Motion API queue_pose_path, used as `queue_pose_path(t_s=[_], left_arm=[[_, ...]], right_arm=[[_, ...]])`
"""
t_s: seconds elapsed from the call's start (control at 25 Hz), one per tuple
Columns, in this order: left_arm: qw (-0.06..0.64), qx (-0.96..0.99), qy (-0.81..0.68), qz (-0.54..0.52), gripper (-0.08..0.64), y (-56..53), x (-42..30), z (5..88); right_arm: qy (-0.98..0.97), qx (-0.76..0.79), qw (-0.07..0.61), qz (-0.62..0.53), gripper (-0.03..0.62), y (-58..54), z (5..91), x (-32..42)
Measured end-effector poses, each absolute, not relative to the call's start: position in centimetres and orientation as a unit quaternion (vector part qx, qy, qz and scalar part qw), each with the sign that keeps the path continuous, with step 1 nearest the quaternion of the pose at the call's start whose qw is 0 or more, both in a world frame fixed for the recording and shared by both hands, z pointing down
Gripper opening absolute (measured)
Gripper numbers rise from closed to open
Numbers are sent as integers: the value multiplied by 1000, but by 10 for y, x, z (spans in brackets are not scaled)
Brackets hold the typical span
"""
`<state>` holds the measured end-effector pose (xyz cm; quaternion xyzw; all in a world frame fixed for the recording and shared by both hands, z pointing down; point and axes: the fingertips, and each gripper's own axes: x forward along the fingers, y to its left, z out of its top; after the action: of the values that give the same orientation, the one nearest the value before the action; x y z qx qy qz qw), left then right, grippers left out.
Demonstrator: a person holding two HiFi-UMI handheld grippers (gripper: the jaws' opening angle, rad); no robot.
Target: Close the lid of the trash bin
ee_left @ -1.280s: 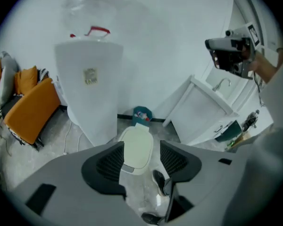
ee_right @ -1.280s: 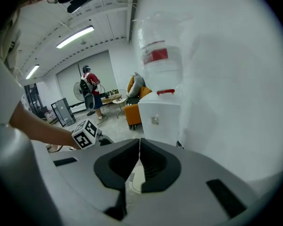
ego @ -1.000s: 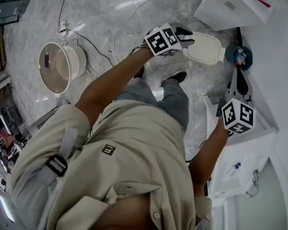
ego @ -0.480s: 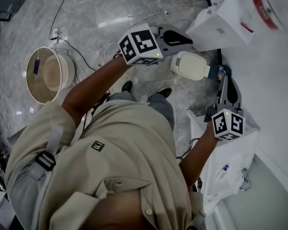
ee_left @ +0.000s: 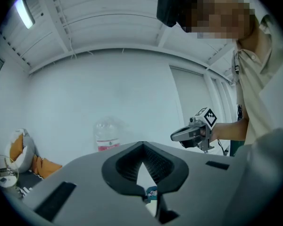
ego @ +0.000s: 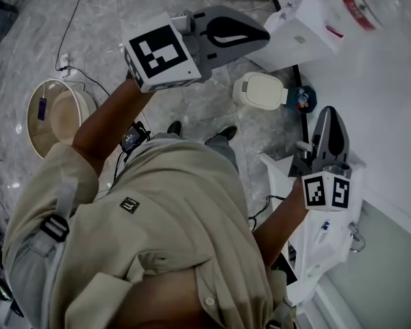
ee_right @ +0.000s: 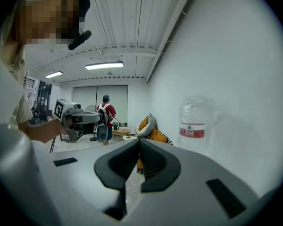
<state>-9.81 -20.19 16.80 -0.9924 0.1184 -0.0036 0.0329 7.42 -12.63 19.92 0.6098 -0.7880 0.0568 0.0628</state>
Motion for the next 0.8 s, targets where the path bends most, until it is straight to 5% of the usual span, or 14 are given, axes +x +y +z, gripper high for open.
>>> queue_pose_path(t_s=[0.8], left_arm=[[47, -986, 162, 8, 15, -150, -184, 144]], right_arm=[[-771, 635, 52, 23, 23, -58, 158, 54]])
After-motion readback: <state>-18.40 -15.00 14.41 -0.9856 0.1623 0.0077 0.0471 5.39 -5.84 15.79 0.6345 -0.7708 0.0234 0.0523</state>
